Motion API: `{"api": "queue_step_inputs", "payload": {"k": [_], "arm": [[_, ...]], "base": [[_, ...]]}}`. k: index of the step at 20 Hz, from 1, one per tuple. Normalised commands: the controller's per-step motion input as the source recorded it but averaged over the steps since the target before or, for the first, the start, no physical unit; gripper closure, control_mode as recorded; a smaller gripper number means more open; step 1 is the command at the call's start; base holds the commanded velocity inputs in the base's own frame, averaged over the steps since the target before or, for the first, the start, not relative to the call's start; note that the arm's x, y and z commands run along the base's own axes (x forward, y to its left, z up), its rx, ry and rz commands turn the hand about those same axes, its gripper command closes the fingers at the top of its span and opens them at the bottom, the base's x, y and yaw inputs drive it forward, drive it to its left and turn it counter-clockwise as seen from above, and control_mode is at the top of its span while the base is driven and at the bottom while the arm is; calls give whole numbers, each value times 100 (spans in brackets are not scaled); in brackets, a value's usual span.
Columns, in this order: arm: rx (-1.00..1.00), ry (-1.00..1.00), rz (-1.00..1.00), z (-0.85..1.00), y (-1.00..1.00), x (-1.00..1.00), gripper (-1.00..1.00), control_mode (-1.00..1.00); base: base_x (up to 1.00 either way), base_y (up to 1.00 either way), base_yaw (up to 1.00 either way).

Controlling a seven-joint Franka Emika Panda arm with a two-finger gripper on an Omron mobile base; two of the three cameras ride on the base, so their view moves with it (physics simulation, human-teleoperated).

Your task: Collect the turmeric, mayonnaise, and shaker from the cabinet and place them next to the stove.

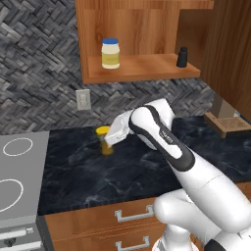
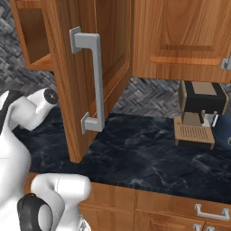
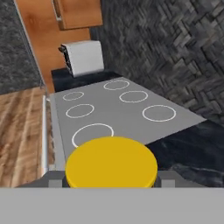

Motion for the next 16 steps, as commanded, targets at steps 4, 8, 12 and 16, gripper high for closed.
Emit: {"api": "queue_step_inputs", "payload": {"k": [4, 8, 12, 16], "arm": [[6, 0, 14, -39, 28, 65, 100, -100], [0, 0, 12, -13, 2, 57, 100, -100], [1, 0, 10, -25, 14, 52, 100, -100], [0, -1, 2, -27, 40, 30, 100, -100]], "base": [[0, 0, 0], [0, 0, 0], [0, 0, 0], [0, 0, 0]]}}
